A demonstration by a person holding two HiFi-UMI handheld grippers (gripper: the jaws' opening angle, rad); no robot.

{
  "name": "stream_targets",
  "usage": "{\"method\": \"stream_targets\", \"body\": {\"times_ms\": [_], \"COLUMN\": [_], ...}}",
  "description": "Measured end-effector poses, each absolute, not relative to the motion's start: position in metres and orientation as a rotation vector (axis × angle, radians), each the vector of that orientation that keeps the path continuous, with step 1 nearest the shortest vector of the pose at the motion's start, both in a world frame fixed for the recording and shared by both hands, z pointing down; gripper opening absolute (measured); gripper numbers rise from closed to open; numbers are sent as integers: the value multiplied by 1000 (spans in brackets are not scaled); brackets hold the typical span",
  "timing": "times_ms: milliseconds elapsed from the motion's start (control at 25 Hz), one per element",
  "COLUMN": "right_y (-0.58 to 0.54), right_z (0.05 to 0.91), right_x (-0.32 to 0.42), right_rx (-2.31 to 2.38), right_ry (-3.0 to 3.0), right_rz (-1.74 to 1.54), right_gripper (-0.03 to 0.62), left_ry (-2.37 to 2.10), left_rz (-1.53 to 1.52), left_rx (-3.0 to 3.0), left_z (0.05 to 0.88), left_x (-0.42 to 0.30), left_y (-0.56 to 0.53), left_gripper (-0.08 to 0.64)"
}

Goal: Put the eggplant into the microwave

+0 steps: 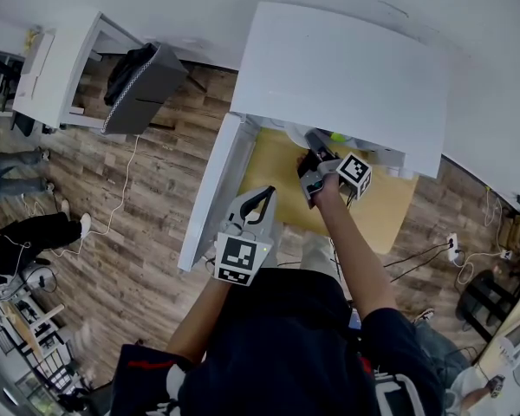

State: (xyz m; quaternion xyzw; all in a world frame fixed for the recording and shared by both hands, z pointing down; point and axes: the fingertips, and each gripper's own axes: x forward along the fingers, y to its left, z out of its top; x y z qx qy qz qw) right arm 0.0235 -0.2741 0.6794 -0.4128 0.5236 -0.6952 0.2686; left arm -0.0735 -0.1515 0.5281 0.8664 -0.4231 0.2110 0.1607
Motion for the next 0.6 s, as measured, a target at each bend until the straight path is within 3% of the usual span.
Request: {"method": "stream_targets", "body": {"times_ms": [400, 600], "right_y": [-267, -255], "right_z": [677, 674], "right_x": [21, 19], "right_rx": [-1090, -1075], "right_ry": [1454, 1492], "right_rz": [-1885, -1925], "right_gripper": [143, 147], "left_ry": [-1207, -1203], "left_rz": [594, 585], "left_rx": [2484, 2494], "left_z": [527, 525], "left_x": [-72, -68], "left_y": [-150, -149], "left_gripper": [14, 14]}}
